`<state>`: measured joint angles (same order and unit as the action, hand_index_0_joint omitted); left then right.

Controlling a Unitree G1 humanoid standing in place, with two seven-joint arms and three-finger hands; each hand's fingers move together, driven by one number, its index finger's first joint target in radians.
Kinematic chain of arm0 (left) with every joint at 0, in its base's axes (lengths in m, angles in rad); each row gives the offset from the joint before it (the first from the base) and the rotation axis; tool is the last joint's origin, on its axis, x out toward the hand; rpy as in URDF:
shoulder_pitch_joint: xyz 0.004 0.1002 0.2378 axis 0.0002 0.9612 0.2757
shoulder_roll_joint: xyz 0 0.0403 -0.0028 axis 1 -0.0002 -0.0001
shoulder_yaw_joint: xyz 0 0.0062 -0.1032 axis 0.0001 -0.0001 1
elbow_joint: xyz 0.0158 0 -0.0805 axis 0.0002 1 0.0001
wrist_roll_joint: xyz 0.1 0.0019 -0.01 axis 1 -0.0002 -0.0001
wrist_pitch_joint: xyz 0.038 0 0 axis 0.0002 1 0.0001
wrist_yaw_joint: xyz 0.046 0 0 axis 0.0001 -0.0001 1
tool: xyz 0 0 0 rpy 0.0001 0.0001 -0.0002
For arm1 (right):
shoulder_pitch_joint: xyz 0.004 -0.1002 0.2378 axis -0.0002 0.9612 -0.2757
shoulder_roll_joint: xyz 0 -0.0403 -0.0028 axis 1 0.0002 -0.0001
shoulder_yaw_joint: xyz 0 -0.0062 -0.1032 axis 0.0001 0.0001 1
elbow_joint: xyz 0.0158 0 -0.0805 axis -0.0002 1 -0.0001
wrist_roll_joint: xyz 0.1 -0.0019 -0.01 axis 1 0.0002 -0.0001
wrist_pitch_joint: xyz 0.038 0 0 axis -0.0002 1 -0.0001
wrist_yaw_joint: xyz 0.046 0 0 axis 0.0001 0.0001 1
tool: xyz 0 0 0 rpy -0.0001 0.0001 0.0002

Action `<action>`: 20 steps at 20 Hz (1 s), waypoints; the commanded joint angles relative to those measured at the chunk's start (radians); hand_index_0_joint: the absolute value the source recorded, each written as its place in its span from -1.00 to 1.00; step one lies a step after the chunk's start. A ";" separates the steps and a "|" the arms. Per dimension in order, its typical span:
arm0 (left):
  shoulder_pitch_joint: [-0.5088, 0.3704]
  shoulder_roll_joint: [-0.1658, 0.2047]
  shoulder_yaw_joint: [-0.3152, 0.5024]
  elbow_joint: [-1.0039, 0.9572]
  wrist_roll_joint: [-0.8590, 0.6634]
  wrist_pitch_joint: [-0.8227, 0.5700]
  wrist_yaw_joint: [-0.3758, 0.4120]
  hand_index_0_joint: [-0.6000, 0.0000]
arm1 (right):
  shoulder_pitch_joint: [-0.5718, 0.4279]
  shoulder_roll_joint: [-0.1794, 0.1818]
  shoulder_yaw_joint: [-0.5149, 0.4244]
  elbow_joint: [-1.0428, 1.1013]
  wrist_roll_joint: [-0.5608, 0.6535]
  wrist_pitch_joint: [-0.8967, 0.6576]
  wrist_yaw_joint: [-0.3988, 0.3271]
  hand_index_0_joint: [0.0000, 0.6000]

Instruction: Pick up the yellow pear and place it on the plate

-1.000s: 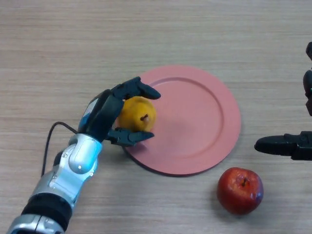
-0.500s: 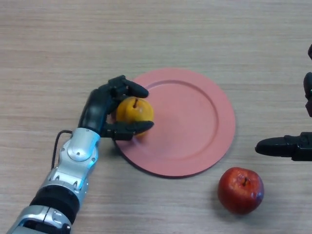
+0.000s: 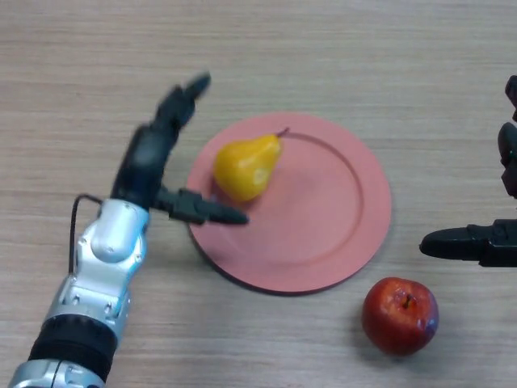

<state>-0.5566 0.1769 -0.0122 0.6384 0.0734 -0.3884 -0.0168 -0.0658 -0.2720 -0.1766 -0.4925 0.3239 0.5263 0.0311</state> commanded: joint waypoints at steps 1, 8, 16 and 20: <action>-0.028 0.032 0.048 -0.157 -0.125 0.020 -0.060 1.00 | -0.041 -0.027 -0.034 -0.047 -0.020 -0.131 -0.001 -1.00; 0.062 0.102 0.079 -0.466 -0.180 0.189 -0.079 1.00 | -0.054 -0.020 -0.021 -0.017 -0.037 -0.162 -0.001 -1.00; 0.272 0.148 0.153 -0.760 -0.199 0.314 -0.112 1.00 | -0.048 -0.020 -0.023 -0.022 -0.021 -0.167 -0.002 -1.00; 0.368 0.174 0.222 -0.896 -0.215 0.366 -0.155 1.00 | -0.039 -0.022 -0.047 -0.065 0.051 -0.113 0.001 -1.00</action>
<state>-0.1495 0.3081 0.1393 -0.1949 -0.1062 0.0557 -0.1756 -0.0773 -0.2699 -0.1484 -0.4935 0.3440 0.5200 0.0304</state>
